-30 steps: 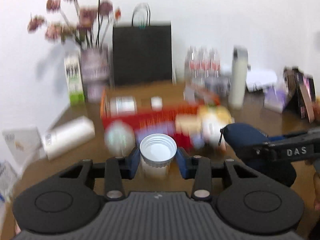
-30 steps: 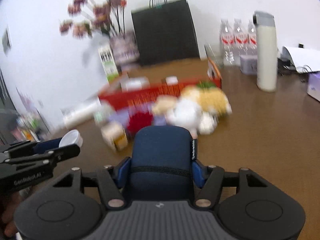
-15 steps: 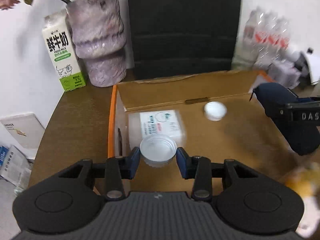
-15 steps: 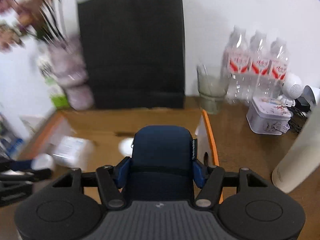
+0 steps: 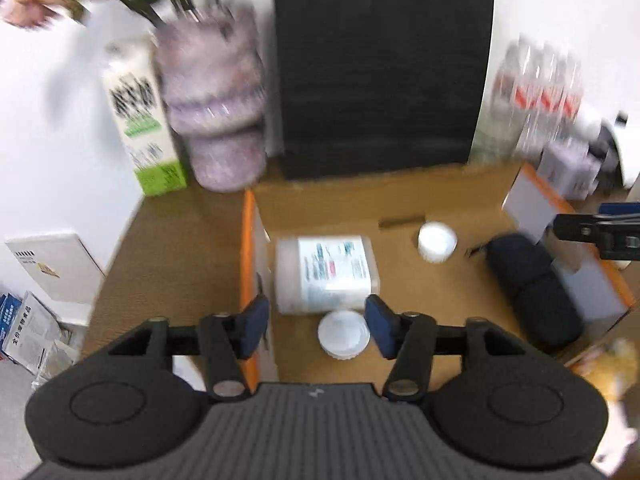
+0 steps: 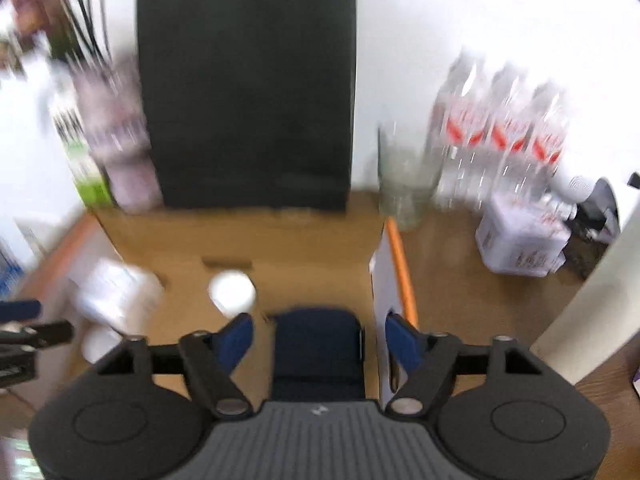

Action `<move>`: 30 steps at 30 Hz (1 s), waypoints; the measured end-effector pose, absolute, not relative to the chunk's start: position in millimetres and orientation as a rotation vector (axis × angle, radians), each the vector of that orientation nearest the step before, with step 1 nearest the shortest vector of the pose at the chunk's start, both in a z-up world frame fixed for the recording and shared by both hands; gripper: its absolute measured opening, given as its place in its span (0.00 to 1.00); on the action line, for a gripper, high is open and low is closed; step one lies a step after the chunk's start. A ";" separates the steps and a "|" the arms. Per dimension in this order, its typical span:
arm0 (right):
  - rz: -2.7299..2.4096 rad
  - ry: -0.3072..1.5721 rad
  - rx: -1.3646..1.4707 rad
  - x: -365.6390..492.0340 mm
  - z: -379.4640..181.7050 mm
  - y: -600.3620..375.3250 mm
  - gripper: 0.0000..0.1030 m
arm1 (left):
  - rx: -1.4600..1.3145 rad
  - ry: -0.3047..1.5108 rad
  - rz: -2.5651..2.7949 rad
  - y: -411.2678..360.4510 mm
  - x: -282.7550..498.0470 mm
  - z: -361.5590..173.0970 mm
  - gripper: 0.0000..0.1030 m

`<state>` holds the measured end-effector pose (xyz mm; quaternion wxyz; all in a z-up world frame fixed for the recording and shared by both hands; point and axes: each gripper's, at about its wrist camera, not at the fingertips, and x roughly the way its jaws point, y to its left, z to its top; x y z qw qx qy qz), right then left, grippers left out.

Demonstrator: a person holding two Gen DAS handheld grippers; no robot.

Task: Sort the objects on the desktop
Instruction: 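Lower the cap and the navy pouch into the box and open both grippers, then withdraw both grippers from the box back over the table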

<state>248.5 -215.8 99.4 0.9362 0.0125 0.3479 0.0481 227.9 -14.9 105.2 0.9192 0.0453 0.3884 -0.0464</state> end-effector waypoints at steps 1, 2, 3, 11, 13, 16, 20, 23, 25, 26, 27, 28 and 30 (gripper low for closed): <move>0.106 0.670 0.039 232.8 108.8 -218.7 0.82 | 0.082 0.768 -0.100 -11.9 215.3 113.8 0.66; 0.115 0.640 0.051 218.4 114.6 -220.8 0.85 | 0.065 0.731 -0.106 -8.3 197.7 121.2 0.74; 0.131 0.615 0.064 200.6 117.6 -222.7 0.86 | 0.053 0.706 -0.113 -6.1 184.6 124.9 0.79; 0.236 0.581 0.112 62.6 64.4 -210.0 0.87 | -0.044 0.647 -0.095 -6.7 40.0 79.4 0.95; 0.246 0.602 0.084 29.2 42.5 -202.7 0.87 | -0.037 0.639 -0.088 -12.6 7.1 60.8 0.98; 0.246 0.647 0.031 -7.1 15.6 -195.3 0.87 | -0.010 0.638 -0.093 -22.1 -34.1 36.7 1.00; 0.227 0.678 0.027 -36.3 -3.4 -197.3 0.86 | 0.062 0.630 -0.106 -33.3 -61.9 14.8 1.00; 0.240 0.645 0.078 -44.7 -1.5 -206.5 0.90 | 0.076 0.637 -0.091 -35.8 -63.5 11.0 1.00; 0.232 0.640 0.114 -43.6 -4.3 -210.6 0.90 | 0.058 0.650 -0.094 -35.1 -62.8 9.0 1.00; 0.225 0.641 0.139 -42.0 -4.8 -214.0 0.90 | 0.055 0.669 -0.088 -33.9 -61.0 6.6 1.00; 0.218 0.643 0.168 -40.7 -5.7 -218.0 0.90 | 0.048 0.684 -0.079 -32.6 -59.8 4.7 1.00; 0.217 0.640 0.192 -38.6 -5.7 -220.4 0.90 | 0.037 0.694 -0.075 -30.5 -58.2 3.8 1.00; 0.207 0.634 0.245 -37.5 -7.1 -227.6 0.90 | 0.019 0.700 -0.069 -28.8 -56.9 3.1 1.00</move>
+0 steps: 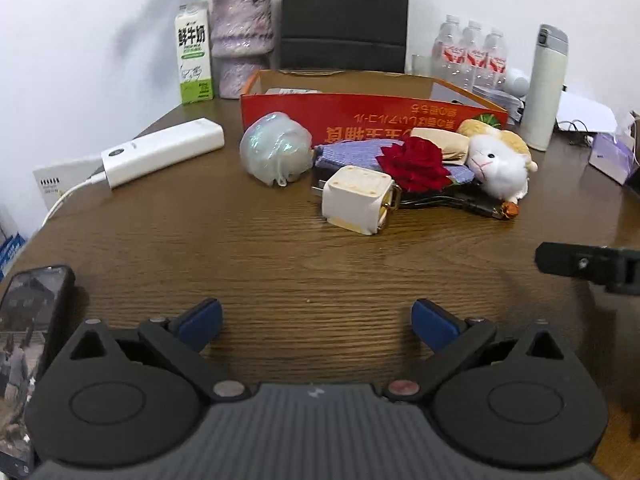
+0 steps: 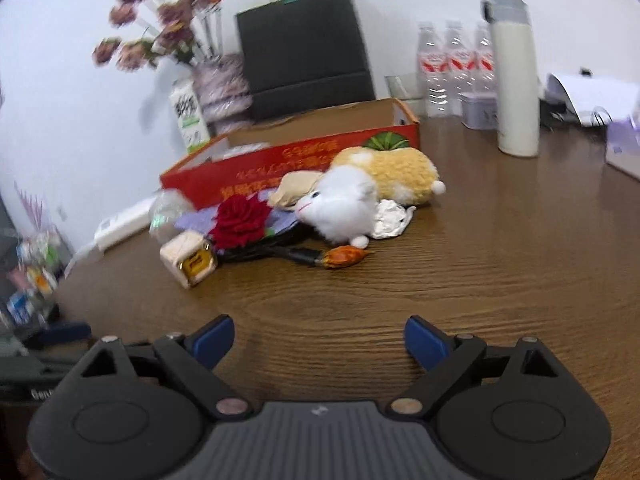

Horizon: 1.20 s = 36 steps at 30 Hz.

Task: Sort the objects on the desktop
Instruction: 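Withdraw both grippers from the box back over the table, then grasp the white plug adapter with the left gripper while the right grasps the plush toy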

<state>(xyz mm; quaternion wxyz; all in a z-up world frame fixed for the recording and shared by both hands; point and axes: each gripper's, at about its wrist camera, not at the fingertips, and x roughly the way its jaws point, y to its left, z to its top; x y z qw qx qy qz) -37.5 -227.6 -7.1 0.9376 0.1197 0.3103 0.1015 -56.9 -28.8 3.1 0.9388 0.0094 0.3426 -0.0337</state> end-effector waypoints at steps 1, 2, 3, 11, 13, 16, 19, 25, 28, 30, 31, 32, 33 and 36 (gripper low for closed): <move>0.202 0.638 0.260 -35.7 -7.8 -229.9 0.90 | 0.021 0.701 -0.067 -27.8 -56.2 2.9 1.00; 0.199 0.637 0.262 -34.9 -8.3 -229.8 0.90 | 0.028 0.703 -0.067 -28.8 -55.9 2.7 1.00; 0.198 0.636 0.257 -34.2 -8.2 -229.0 0.90 | 0.036 0.704 -0.070 -30.0 -56.1 2.7 1.00; 0.199 0.645 0.216 -25.5 -1.9 -227.4 0.86 | 0.025 0.643 -0.150 -32.6 -44.2 12.2 1.00; 0.184 0.628 0.210 -12.5 11.1 -231.1 0.83 | 0.050 0.613 -0.175 -35.5 -31.3 22.5 1.00; 0.168 0.574 0.234 15.7 34.3 -238.0 0.83 | 0.094 0.564 -0.197 -43.3 -5.0 34.1 0.97; 0.121 0.571 0.216 56.3 47.5 -241.4 0.82 | 0.116 0.586 -0.213 -47.2 26.1 32.6 0.87; 0.139 0.724 0.319 102.6 38.5 -237.6 0.74 | 0.058 0.653 -0.280 -40.7 44.4 17.5 0.69; 0.160 0.776 0.310 109.8 19.1 -218.4 0.57 | 0.103 0.665 -0.288 -48.4 42.9 11.4 0.67; 0.147 0.741 0.307 106.3 16.6 -213.8 0.51 | 0.111 0.662 -0.285 -49.9 39.2 11.9 0.67; 0.145 0.730 0.314 103.0 18.5 -214.1 0.46 | 0.095 0.670 -0.276 -48.2 37.4 12.1 0.67; 0.153 0.717 0.323 99.0 21.2 -216.2 0.44 | 0.078 0.674 -0.261 -45.3 34.0 12.9 0.67; 0.161 0.701 0.326 92.6 24.8 -219.2 0.44 | 0.069 0.674 -0.248 -42.4 29.7 13.8 0.67; 0.132 0.633 0.248 61.5 39.7 -224.3 0.44 | 0.054 0.652 -0.218 -36.3 6.0 19.5 0.67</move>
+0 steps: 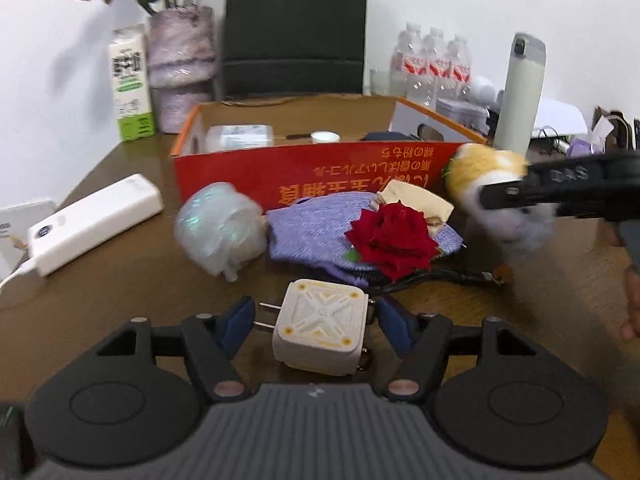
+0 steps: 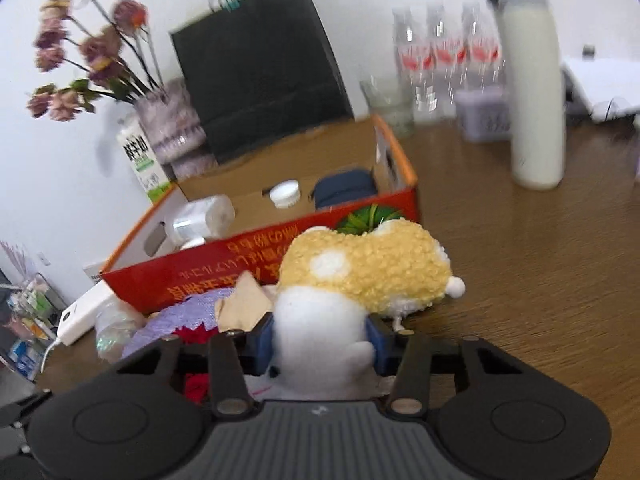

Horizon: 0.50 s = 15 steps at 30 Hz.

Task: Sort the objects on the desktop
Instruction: 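Grasp the white plug adapter with the left gripper while the right grasps the plush toy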

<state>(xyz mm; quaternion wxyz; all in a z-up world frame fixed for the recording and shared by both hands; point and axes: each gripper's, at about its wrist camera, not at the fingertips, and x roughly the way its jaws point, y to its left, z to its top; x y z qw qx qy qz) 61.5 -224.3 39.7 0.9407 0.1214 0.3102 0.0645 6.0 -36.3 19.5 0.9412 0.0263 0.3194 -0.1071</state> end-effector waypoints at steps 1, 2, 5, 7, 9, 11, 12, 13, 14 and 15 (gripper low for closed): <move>0.124 0.625 0.219 51.0 42.5 -225.2 0.44 | 0.051 0.645 -0.216 -35.7 -3.7 21.5 0.67; 0.129 0.625 0.189 36.9 44.5 -225.8 0.44 | 0.051 0.641 -0.217 -35.1 -14.1 22.6 0.67; 0.160 0.665 0.149 -0.3 42.2 -228.0 0.44 | 0.050 0.665 -0.226 -38.1 -44.8 22.7 0.67; 0.182 0.703 0.125 -24.3 33.6 -225.8 0.44 | 0.078 0.661 -0.228 -42.1 -62.7 20.5 0.67; 0.196 0.735 0.089 -42.7 24.7 -222.6 0.44 | 0.109 0.667 -0.227 -46.0 -77.1 17.4 0.67; 0.201 0.727 0.059 -56.0 22.0 -221.3 0.45 | 0.108 0.675 -0.238 -45.0 -87.3 15.9 0.67; 0.199 0.725 0.048 -59.5 21.9 -220.2 0.45 | 0.107 0.677 -0.239 -44.2 -90.6 15.1 0.67; 0.199 0.726 0.040 -60.5 21.7 -217.8 0.45 | 0.106 0.677 -0.236 -43.9 -92.8 14.9 0.67; 0.200 0.725 0.036 -61.0 21.0 -216.6 0.46 | 0.106 0.675 -0.233 -43.8 -94.8 14.5 0.67; 0.198 0.725 0.032 -60.5 19.9 -215.2 0.46 | 0.106 0.672 -0.231 -43.4 -95.7 13.9 0.67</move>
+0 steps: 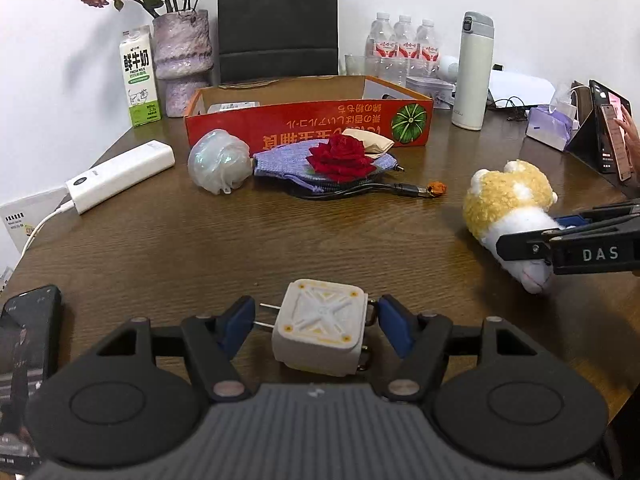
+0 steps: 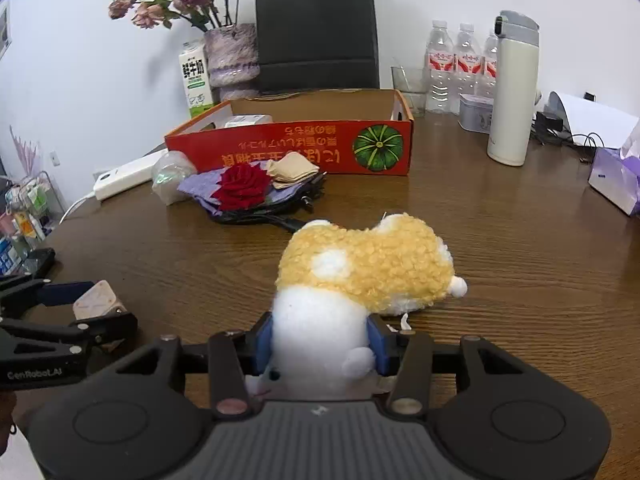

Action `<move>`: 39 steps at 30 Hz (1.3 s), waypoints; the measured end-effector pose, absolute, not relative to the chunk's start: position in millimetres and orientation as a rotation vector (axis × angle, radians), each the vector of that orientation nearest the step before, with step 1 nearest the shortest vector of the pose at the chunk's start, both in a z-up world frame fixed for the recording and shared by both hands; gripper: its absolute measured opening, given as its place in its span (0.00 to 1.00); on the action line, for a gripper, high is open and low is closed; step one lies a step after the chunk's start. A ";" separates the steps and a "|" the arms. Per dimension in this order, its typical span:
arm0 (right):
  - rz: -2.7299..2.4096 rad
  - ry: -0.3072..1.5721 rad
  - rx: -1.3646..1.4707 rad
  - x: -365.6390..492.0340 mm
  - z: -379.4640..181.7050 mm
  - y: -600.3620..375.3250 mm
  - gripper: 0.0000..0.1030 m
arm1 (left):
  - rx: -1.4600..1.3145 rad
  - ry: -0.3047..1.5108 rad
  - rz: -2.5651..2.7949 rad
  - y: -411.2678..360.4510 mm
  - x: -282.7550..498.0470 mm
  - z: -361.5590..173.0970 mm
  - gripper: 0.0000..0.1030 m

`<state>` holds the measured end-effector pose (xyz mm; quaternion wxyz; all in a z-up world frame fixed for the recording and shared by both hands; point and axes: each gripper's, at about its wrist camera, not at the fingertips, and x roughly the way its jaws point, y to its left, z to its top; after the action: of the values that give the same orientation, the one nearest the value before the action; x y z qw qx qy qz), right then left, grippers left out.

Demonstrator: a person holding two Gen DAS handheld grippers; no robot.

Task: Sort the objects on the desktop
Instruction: 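Grasp the white plug adapter with the left gripper while the right grasps the plush toy, then carry the adapter and plush toy into the box and open both grippers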

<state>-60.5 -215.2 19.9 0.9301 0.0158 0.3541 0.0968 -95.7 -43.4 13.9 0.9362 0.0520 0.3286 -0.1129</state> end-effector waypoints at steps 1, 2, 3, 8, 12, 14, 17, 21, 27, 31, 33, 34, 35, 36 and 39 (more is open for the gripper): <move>0.199 0.726 0.028 -59.2 18.4 -213.6 0.46 | 0.105 0.669 -0.226 -43.7 -96.6 13.7 0.67; 0.203 0.724 0.023 -58.6 16.3 -212.3 0.45 | 0.099 0.666 -0.219 -43.8 -97.5 13.6 0.67; 0.205 0.718 0.018 -58.2 14.6 -210.5 0.44 | 0.094 0.665 -0.213 -43.0 -98.2 14.1 0.67; 0.230 0.686 0.047 -63.3 23.7 -211.6 0.42 | 0.086 0.616 -0.207 -40.7 -100.3 27.0 0.67; 0.260 0.612 0.072 -56.4 53.6 -215.6 0.42 | 0.054 0.587 -0.221 -35.1 -83.2 46.1 0.67; 0.268 0.557 0.063 -39.3 74.6 -218.1 0.42 | 0.036 0.558 -0.234 -31.2 -62.9 65.4 0.67; 0.233 0.480 0.025 13.9 111.2 -219.2 0.42 | 0.066 0.486 -0.236 -35.0 -16.5 103.3 0.67; 0.175 0.550 -0.044 135.9 136.6 -203.0 0.42 | 0.090 0.509 -0.177 -43.1 88.0 136.8 0.67; 0.080 0.861 -0.172 306.4 91.0 -147.1 0.42 | 0.049 0.797 -0.134 -33.0 226.8 103.1 0.67; 0.071 0.987 -0.304 349.3 48.9 -116.3 0.42 | 0.119 0.882 -0.158 -32.1 244.6 75.5 0.67; 0.084 1.001 -0.308 355.7 43.5 -107.2 0.42 | 0.129 0.929 -0.182 -27.7 246.2 65.0 0.67; 0.116 1.000 -0.255 358.5 43.6 -108.2 0.42 | 0.134 0.952 -0.190 -27.3 248.7 59.6 0.67; 0.149 0.999 -0.192 361.4 43.9 -112.3 0.43 | 0.148 0.948 -0.208 -27.2 247.8 56.4 0.67; 0.177 0.994 -0.126 363.7 43.6 -118.4 0.43 | 0.144 0.955 -0.198 -26.9 249.0 53.0 0.68; 0.221 0.970 0.021 362.4 41.2 -137.9 0.53 | 0.139 0.924 -0.145 -29.6 252.3 50.1 0.69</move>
<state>362.4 -137.9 41.2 0.8787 0.0102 0.4653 0.1061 252.3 -29.6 50.1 0.8902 0.0669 0.4452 -0.0698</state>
